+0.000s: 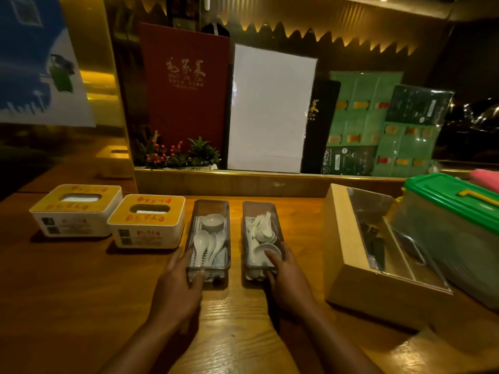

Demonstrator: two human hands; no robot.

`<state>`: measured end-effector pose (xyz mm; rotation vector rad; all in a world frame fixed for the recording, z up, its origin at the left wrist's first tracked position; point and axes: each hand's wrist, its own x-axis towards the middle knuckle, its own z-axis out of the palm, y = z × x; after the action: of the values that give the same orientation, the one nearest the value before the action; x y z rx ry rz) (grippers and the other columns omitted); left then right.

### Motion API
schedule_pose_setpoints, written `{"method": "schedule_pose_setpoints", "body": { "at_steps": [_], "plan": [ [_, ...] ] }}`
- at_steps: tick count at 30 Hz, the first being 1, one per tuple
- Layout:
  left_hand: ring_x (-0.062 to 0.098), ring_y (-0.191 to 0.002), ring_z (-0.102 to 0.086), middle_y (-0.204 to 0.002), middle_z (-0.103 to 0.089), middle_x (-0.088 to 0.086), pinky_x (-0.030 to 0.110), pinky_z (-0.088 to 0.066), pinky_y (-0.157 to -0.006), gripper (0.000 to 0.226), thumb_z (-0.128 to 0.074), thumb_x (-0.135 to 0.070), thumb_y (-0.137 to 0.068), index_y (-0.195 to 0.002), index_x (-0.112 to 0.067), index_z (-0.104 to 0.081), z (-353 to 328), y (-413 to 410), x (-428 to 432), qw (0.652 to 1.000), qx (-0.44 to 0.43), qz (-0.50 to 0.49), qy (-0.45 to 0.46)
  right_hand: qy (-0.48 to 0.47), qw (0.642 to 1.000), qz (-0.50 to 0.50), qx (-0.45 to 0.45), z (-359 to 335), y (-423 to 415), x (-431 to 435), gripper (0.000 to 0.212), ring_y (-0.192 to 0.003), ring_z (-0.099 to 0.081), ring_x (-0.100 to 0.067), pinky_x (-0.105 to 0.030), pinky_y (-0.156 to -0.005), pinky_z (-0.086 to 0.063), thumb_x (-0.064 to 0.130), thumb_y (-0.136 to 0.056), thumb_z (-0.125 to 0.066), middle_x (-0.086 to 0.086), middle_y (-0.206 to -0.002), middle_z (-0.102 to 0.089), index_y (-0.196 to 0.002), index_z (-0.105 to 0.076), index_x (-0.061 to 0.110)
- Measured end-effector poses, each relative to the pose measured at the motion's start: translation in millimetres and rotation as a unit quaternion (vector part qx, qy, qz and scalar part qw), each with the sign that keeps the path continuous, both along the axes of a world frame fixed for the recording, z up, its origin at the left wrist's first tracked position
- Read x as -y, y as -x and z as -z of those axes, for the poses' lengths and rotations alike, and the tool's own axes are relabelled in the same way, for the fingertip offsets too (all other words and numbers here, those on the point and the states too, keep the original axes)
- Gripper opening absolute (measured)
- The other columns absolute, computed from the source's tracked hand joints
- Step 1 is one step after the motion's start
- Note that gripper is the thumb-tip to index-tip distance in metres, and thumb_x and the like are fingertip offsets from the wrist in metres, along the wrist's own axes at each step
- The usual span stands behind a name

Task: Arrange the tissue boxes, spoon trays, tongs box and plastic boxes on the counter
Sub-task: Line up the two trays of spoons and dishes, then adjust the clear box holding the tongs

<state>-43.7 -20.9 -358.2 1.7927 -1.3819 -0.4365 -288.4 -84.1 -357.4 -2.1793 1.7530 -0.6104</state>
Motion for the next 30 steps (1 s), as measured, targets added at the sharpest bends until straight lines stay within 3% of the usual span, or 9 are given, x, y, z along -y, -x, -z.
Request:
{"method": "schedule_pose_setpoints", "body": {
  "at_steps": [5, 8, 12, 18, 22, 24, 26, 28, 30],
  "plan": [
    [0.023, -0.148, -0.032, -0.163, -0.028, -0.003, 0.047, -0.047, -0.107, 0.058, -0.068, -0.02, -0.09, -0.145, -0.023, -0.05, -10.0, 17.7, -8.4, 0.996, 0.063, 0.037, 0.056, -0.036, 0.998, -0.008, -0.05, -20.8, 5.3, -12.3, 0.064, -0.15, -0.019, -0.03, -0.044, -0.116, -0.035, 0.026, -0.096, -0.06, -0.007, -0.167, -0.01, -0.154, -0.032, 0.029],
    [0.023, -0.147, -0.032, -0.158, -0.037, 0.001, 0.036, -0.041, -0.107, 0.056, -0.072, -0.016, -0.087, -0.14, -0.02, -0.055, -21.4, 41.0, -12.3, 0.99, 0.083, 0.064, 0.095, -0.032, 0.999, -0.015, -0.005, -39.9, 21.0, -32.2, 0.06, -0.148, -0.025, -0.025, -0.04, -0.114, -0.038, 0.032, -0.096, -0.062, -0.002, -0.165, -0.017, -0.151, -0.038, 0.029],
    [0.018, -0.141, -0.038, -0.155, -0.042, -0.001, 0.027, -0.03, -0.106, 0.054, -0.072, -0.018, -0.089, -0.141, -0.021, -0.056, -36.2, 78.4, -15.8, 0.985, 0.071, 0.11, 0.109, 0.057, 0.998, -0.016, 0.032, -72.3, 63.1, -49.9, 0.05, -0.141, -0.034, -0.017, -0.035, -0.11, -0.038, 0.037, -0.093, -0.065, 0.004, -0.156, -0.034, -0.141, -0.05, 0.032],
    [0.012, -0.137, -0.042, -0.15, -0.048, -0.005, 0.028, -0.035, -0.106, 0.053, -0.066, -0.038, -0.093, -0.143, -0.027, -0.052, -50.8, 148.8, -3.2, 0.973, 0.045, 0.204, 0.101, 0.173, 0.974, 0.141, 0.044, -89.1, 169.2, -53.0, 0.045, -0.128, -0.047, -0.027, -0.047, -0.099, -0.048, 0.029, -0.085, -0.074, -0.009, -0.141, -0.05, -0.128, -0.062, 0.024],
    [-0.003, -0.13, -0.035, -0.15, -0.044, -0.01, 0.025, -0.033, -0.106, 0.053, -0.062, -0.043, -0.095, -0.145, -0.031, -0.048, -59.5, 222.2, 2.8, 0.969, 0.022, 0.225, 0.101, 0.122, 0.966, 0.208, 0.088, -76.5, 256.5, -46.6, 0.051, -0.12, -0.052, -0.035, -0.039, -0.093, -0.044, 0.039, -0.084, -0.072, -0.019, -0.131, -0.054, -0.129, -0.063, 0.016],
    [0.006, -0.141, -0.031, -0.159, -0.033, -0.007, 0.025, -0.029, -0.108, 0.058, -0.061, -0.043, -0.095, -0.149, -0.031, -0.043, -63.2, 278.5, -0.4, 0.979, 0.002, 0.181, 0.095, 0.059, 0.973, 0.191, 0.118, -73.0, 305.8, -42.4, 0.055, -0.122, -0.052, -0.032, -0.034, -0.092, -0.041, 0.043, -0.091, -0.067, -0.017, -0.136, -0.053, -0.137, -0.056, 0.016],
    [0.017, -0.152, -0.013, -0.168, -0.003, -0.007, 0.031, -0.025, -0.113, 0.071, -0.059, -0.047, -0.095, -0.156, -0.033, -0.025, -60.6, 307.7, -12.1, 0.989, -0.046, 0.128, 0.049, 0.001, 0.968, 0.165, 0.189, -68.1, 317.9, -38.6, 0.056, -0.123, -0.052, -0.025, -0.033, -0.095, -0.042, 0.042, -0.095, -0.063, -0.008, -0.139, -0.053, -0.144, -0.049, 0.02],
    [0.022, -0.154, 0.008, -0.162, 0.031, -0.01, 0.04, -0.022, -0.119, 0.088, -0.056, -0.053, -0.094, -0.159, -0.033, 0.0, -60.8, 348.5, -22.4, 0.992, -0.086, 0.092, -0.005, -0.063, 0.954, 0.134, 0.261, -62.7, 337.0, -30.8, 0.056, -0.12, -0.052, -0.019, -0.032, -0.092, -0.044, 0.041, -0.097, -0.058, -0.002, -0.14, -0.052, -0.149, -0.042, 0.024],
    [0.021, -0.153, 0.014, -0.154, 0.047, -0.008, 0.042, -0.015, -0.122, 0.099, -0.055, -0.056, -0.093, -0.157, -0.033, 0.016, -62.2, 386.0, -28.4, 0.986, -0.141, 0.072, -0.048, -0.118, 0.931, 0.12, 0.324, -58.2, 356.0, -14.4, 0.052, -0.12, -0.054, -0.018, -0.035, -0.095, -0.046, 0.042, -0.098, -0.056, -0.003, -0.146, -0.051, -0.147, -0.043, 0.031]
  ]
}}
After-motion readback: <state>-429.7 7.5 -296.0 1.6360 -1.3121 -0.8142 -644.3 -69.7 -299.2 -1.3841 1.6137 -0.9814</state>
